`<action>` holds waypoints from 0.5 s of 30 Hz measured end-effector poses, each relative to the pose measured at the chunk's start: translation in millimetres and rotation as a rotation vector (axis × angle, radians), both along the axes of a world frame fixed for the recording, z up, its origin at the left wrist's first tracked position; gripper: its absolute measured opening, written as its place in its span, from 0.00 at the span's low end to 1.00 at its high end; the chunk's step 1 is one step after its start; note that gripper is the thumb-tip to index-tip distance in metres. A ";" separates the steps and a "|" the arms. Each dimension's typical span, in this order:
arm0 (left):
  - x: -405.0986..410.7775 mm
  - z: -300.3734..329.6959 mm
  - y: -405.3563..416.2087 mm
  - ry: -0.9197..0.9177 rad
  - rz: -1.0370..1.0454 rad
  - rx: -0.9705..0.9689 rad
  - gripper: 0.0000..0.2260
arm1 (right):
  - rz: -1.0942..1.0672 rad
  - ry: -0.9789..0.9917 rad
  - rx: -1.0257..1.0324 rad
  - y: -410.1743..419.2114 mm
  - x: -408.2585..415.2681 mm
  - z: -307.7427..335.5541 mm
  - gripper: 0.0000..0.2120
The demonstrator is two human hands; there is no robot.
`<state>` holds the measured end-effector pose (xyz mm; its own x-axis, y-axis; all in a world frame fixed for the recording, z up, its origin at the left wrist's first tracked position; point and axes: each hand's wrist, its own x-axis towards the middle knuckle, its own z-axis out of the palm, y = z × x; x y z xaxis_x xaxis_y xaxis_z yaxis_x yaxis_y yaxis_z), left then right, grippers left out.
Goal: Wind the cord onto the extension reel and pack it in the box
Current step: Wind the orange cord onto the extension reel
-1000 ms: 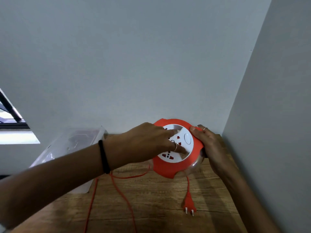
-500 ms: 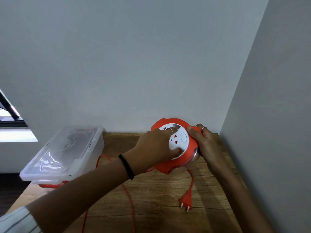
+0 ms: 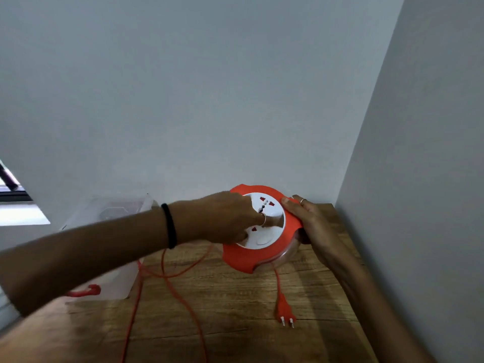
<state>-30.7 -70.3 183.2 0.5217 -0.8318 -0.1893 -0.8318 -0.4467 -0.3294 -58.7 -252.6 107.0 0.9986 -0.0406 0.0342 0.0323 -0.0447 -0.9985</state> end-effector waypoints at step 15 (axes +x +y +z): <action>-10.2 7.9 5.1 -0.124 0.067 -0.243 0.29 | -0.178 -0.101 0.102 -14.8 5.2 -0.5 0.12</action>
